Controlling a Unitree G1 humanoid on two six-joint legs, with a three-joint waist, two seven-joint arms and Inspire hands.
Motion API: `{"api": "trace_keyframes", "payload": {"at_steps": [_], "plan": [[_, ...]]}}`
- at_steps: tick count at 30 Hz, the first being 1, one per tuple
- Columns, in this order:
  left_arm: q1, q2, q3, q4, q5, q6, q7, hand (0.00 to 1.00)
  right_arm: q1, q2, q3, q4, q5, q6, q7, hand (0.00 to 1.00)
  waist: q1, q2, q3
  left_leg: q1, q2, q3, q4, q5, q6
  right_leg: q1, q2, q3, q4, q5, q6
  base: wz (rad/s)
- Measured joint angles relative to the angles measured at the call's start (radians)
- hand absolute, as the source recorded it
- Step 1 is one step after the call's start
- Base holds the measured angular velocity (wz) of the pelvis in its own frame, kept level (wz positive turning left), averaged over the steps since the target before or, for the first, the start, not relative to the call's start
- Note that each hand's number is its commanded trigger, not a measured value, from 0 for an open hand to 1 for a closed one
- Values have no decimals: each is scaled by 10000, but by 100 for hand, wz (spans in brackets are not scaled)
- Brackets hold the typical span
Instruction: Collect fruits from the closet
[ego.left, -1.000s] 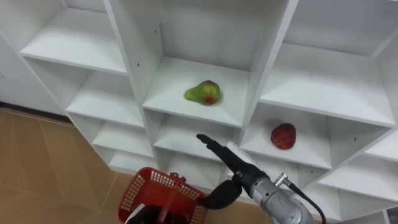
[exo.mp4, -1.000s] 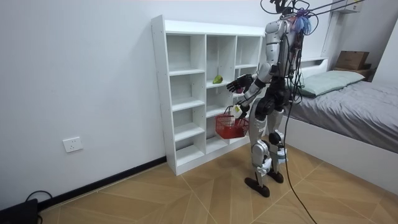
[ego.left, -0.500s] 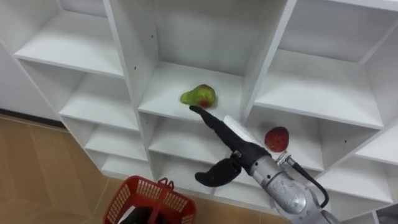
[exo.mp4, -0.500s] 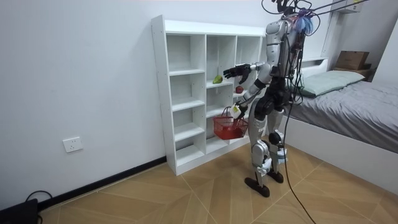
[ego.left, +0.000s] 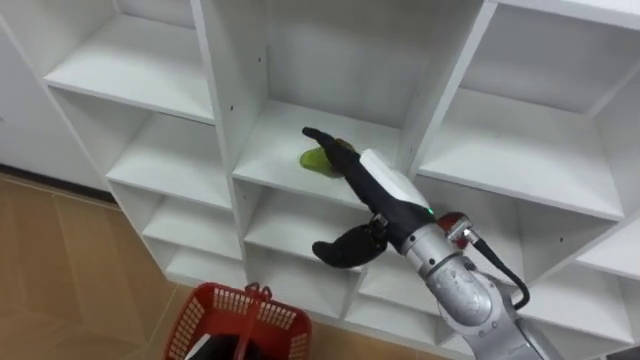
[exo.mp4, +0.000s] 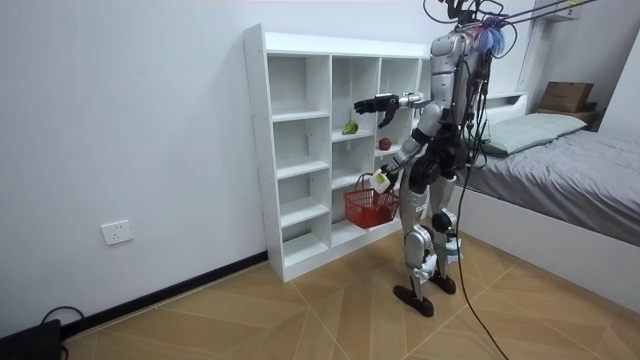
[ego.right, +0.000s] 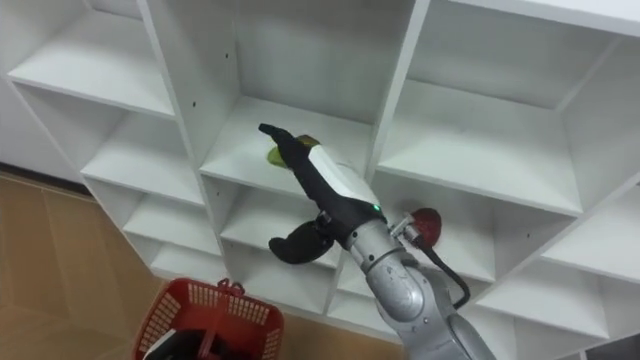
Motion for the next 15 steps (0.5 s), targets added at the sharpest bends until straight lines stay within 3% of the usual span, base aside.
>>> {"api": "trace_keyframes", "payload": {"at_steps": [3,5,15], "plan": [[16,37,2,-3,-2,57,-15,100,-30,-80,1,0,-249,12,-102,0,119,-79,3,15,1,5,-4,0,0,7,-1,5,0,0,0,0],[18,64,1,-3,-2,92,-44,100,-109,-122,4,1,-493,25,-194,0,232,-146,50,96,2,-3,-10,0,0,95,-1,1,-10,0,0,2],[61,163,191,-391,893,206,-516,100,-213,-115,-9,77,-840,25,-410,0,437,-249,32,104,-11,-76,37,-2,0,175,-17,-151,-4,0,0,1]]}}
